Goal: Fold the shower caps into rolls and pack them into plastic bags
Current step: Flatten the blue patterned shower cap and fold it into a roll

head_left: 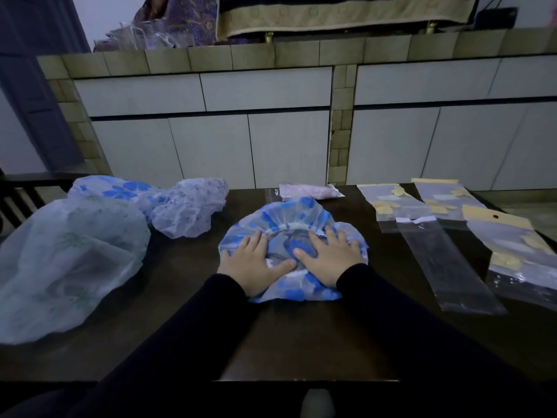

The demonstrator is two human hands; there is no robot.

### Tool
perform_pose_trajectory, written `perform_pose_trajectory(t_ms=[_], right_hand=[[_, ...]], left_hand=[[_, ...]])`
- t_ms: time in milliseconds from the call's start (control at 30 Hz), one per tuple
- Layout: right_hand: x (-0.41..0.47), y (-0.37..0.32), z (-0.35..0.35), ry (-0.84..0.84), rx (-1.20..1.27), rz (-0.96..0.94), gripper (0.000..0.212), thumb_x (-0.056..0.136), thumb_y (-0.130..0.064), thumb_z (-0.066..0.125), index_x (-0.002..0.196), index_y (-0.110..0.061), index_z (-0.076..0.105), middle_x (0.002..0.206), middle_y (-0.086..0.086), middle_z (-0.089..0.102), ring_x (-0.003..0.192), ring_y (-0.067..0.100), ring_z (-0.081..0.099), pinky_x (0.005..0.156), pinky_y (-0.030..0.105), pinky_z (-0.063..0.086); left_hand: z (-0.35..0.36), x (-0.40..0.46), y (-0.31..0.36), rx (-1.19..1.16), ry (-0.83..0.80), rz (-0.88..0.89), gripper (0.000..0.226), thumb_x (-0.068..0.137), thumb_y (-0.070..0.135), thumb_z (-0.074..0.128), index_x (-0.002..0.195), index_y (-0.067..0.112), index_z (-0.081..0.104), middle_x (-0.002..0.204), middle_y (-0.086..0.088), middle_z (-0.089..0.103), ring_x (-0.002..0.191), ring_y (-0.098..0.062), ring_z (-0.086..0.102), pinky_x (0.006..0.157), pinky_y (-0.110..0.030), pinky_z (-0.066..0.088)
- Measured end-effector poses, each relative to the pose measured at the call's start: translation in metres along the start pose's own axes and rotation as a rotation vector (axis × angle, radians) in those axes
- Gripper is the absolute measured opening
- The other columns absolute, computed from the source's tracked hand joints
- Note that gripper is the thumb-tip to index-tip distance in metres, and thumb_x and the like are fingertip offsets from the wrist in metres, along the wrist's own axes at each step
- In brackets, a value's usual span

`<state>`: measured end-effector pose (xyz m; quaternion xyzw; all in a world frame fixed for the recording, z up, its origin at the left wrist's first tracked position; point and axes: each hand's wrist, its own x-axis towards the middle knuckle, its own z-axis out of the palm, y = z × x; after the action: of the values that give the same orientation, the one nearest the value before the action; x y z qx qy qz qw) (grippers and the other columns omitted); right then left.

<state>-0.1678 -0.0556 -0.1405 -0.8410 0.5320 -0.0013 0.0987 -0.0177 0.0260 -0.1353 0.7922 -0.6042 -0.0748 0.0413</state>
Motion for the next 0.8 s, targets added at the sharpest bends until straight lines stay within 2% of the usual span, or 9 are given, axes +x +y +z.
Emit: perform_pose_trajectory(t_ms=[67,167,333,400,500,600,667,733,800], right_hand=[[0.0,0.003,0.003,-0.02,0.002,0.009,0.083,0.086,-0.078,0.018,0.153,-0.032,-0.001,0.161,0.006,-0.006,0.147,0.03,-0.006,0.116,0.05,0.0],[0.003,0.009,0.002,0.0,0.003,0.03,0.092,0.079,-0.085,0.02,0.152,-0.035,-0.007,0.161,0.004,-0.008,0.148,0.029,-0.005,0.117,0.049,0.0],[0.009,0.027,-0.004,0.034,0.05,-0.068,0.087,0.084,-0.078,0.027,0.151,-0.035,-0.007,0.162,0.0,0.001,0.148,0.022,0.003,0.117,0.047,0.003],[0.01,0.031,-0.006,0.073,0.079,-0.098,0.08,0.089,-0.071,0.029,0.152,-0.032,-0.001,0.162,-0.001,0.005,0.148,0.021,0.006,0.117,0.048,0.006],[0.002,0.02,-0.012,0.244,0.007,-0.125,0.056,0.099,-0.048,0.033,0.149,-0.025,0.027,0.159,0.002,0.019,0.146,0.025,0.014,0.114,0.05,0.014],[-0.006,-0.001,-0.013,0.39,0.034,-0.141,0.041,0.1,-0.031,0.032,0.138,-0.021,0.045,0.147,0.003,0.039,0.139,0.023,0.03,0.111,0.049,0.022],[-0.005,-0.006,-0.008,0.333,0.121,-0.123,0.043,0.101,-0.034,0.029,0.139,-0.021,0.044,0.146,0.004,0.04,0.136,0.023,0.033,0.11,0.049,0.022],[-0.002,-0.003,0.0,0.22,0.189,-0.09,0.049,0.101,-0.042,0.026,0.145,-0.022,0.034,0.152,0.007,0.031,0.142,0.026,0.024,0.113,0.05,0.016],[0.001,0.004,0.004,0.139,0.158,-0.102,0.054,0.101,-0.048,0.025,0.15,-0.027,0.022,0.159,0.006,0.015,0.147,0.027,0.009,0.116,0.05,0.007]], left_hand=[[0.005,-0.002,-0.006,0.001,0.014,-0.046,0.108,0.071,0.09,0.026,0.153,0.024,0.001,0.161,0.006,-0.003,0.147,-0.014,0.0,0.117,-0.051,0.007],[0.003,-0.003,-0.011,-0.006,0.014,-0.083,0.124,0.056,0.098,0.022,0.153,0.024,0.002,0.161,0.003,-0.002,0.148,-0.016,0.002,0.118,-0.049,0.008],[-0.002,-0.013,-0.015,-0.003,0.029,-0.07,0.131,0.049,0.099,0.024,0.154,0.023,0.005,0.161,0.0,0.003,0.148,-0.016,0.006,0.119,-0.045,0.01],[-0.007,-0.016,-0.014,-0.01,0.045,-0.031,0.122,0.058,0.095,0.032,0.153,0.022,0.009,0.16,0.001,0.01,0.147,-0.014,0.011,0.117,-0.042,0.013],[-0.015,-0.016,-0.009,0.046,0.138,0.034,0.095,0.075,0.081,0.044,0.147,0.021,0.029,0.154,0.004,0.03,0.141,-0.014,0.026,0.112,-0.042,0.022],[-0.022,-0.011,0.005,-0.011,0.252,0.091,0.059,0.09,0.052,0.049,0.139,0.021,0.043,0.15,0.001,0.037,0.137,-0.017,0.033,0.111,-0.044,0.023],[-0.021,-0.009,0.014,-0.15,0.187,0.096,0.059,0.093,0.051,0.043,0.143,0.02,0.038,0.155,-0.003,0.029,0.141,-0.02,0.026,0.114,-0.044,0.021],[-0.013,-0.009,0.017,-0.222,0.051,0.093,0.082,0.085,0.071,0.04,0.151,0.027,0.02,0.16,-0.002,0.011,0.147,-0.021,0.01,0.117,-0.043,0.014],[-0.001,-0.009,0.011,-0.116,-0.027,0.098,0.106,0.066,0.09,0.034,0.152,0.037,0.0,0.161,0.002,-0.005,0.148,-0.021,-0.004,0.118,-0.047,0.007]])
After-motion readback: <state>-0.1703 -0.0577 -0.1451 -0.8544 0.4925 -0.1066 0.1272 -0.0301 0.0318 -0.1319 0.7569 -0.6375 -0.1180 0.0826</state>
